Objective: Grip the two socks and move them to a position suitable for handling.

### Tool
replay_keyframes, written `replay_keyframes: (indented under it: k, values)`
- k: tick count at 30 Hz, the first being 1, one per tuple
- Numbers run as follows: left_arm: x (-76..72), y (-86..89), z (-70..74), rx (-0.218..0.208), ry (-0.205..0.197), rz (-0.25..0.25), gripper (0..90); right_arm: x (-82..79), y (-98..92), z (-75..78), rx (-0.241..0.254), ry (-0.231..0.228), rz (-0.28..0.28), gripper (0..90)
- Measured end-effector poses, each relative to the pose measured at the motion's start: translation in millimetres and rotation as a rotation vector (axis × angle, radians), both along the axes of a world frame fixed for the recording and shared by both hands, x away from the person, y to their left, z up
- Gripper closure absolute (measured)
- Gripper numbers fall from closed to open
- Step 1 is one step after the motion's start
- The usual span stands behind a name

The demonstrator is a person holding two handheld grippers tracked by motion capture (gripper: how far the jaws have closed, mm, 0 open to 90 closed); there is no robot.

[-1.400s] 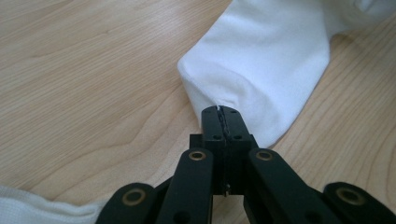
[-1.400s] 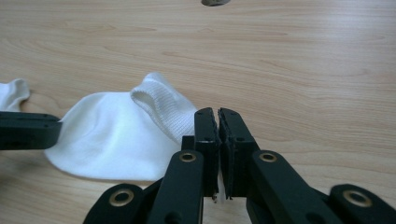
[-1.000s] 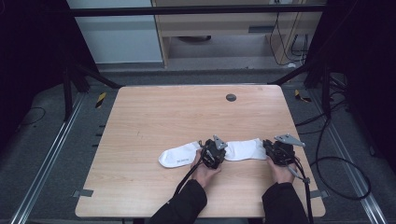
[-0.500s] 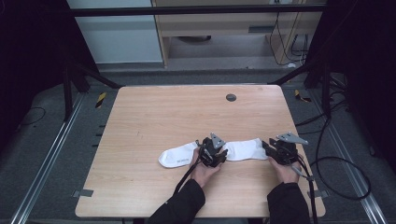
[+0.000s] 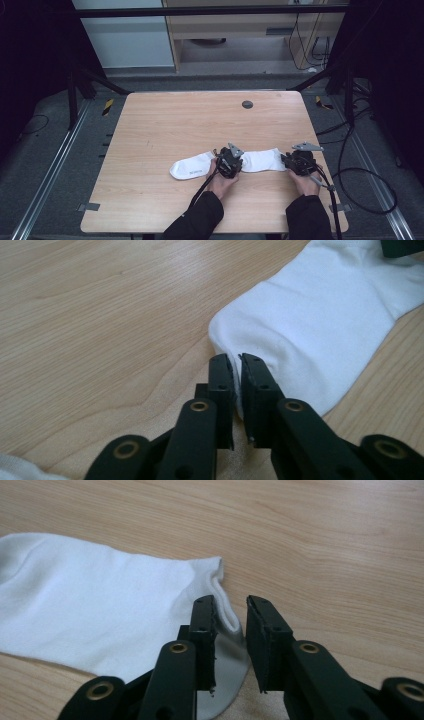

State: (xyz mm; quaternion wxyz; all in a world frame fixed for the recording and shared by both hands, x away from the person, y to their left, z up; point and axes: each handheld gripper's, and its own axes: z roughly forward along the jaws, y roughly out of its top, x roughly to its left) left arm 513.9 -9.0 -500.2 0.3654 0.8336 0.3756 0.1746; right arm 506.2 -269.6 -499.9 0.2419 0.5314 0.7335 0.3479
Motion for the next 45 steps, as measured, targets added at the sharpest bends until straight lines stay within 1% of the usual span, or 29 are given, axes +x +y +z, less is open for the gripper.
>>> replay_keyframes:
  k: [2,4,6,8,9,13,14,15,18,21,24,26,28,31,33,35,36,39,41,43,45]
  values:
    - [-0.3,-0.5,0.1,0.008,-0.004,-0.004,87.1,0.3,0.0,-0.5,-0.006,0.007,0.003,78.8]
    - [0.4,-0.6,0.2,0.006,0.0,-0.002,88.3,0.2,0.0,-0.1,-0.007,0.01,0.007,83.9]
    - [1.2,-0.8,0.5,0.0,0.005,0.0,88.5,-0.2,0.3,1.1,-0.001,0.014,0.011,85.5]
    - [1.4,-0.2,1.4,0.001,0.007,-0.001,88.8,-0.7,0.3,2.5,0.0,0.008,0.017,86.0]
    - [1.4,0.3,1.9,-0.002,0.006,-0.002,88.8,-1.4,0.7,4.0,0.01,0.008,0.016,86.1]
    - [-1.4,4.9,9.6,-0.022,0.003,-0.014,88.9,-5.7,2.0,12.0,0.031,-0.024,0.03,86.2]
    - [-2.8,6.6,12.6,-0.022,-0.003,-0.02,89.0,-7.3,2.6,14.3,0.04,-0.034,0.037,86.3]
    - [-4.6,8.6,15.6,-0.022,-0.009,-0.024,89.0,-9.0,3.3,16.7,0.037,-0.045,0.044,86.3]
    - [-11.6,16.0,26.1,-0.026,-0.028,-0.032,89.0,-17.7,8.0,24.9,0.053,-0.074,0.064,86.3]
    - [-18.3,24.1,35.8,-0.015,-0.047,-0.04,89.0,-27.6,13.9,32.2,0.072,-0.096,0.082,86.3]
    - [-27.7,37.8,44.9,0.01,-0.068,-0.048,89.0,-37.5,21.7,38.3,0.087,-0.111,0.105,86.3]
    - [-32.2,46.3,49.3,0.013,-0.073,-0.047,89.0,-42.9,28.4,41.1,0.093,-0.112,0.127,86.3]
    - [-36.9,57.0,54.0,0.001,-0.072,-0.039,88.9,-47.2,36.7,42.3,0.088,-0.109,0.153,86.3]
    - [-44.3,69.1,58.6,-0.005,-0.072,-0.036,89.0,-52.3,47.5,43.0,0.087,-0.104,0.181,86.3]
    - [-51.5,76.9,61.3,0.007,-0.07,-0.04,89.0,-55.9,54.8,43.8,0.091,-0.099,0.196,86.3]
    - [-58.2,82.3,61.9,0.015,-0.074,-0.043,89.0,-58.6,60.7,44.1,0.096,-0.099,0.211,86.3]
    - [-62.1,85.6,61.9,0.025,-0.073,-0.045,89.0,-60.1,63.4,44.5,0.101,-0.099,0.217,86.3]
    - [-73.8,95.0,61.2,0.032,-0.076,-0.051,89.0,-63.5,71.8,44.5,0.111,-0.098,0.232,86.3]
    - [-81.2,100.5,61.5,0.044,-0.085,-0.055,89.0,-65.8,78.2,43.3,0.116,-0.09,0.244,86.3]
    - [-85.7,105.8,60.7,0.049,-0.09,-0.05,88.9,-67.6,84.7,41.3,0.116,-0.085,0.26,86.3]
    - [-89.3,111.6,58.3,0.055,-0.084,-0.043,89.0,-69.4,90.9,39.2,0.114,-0.072,0.27,86.3]
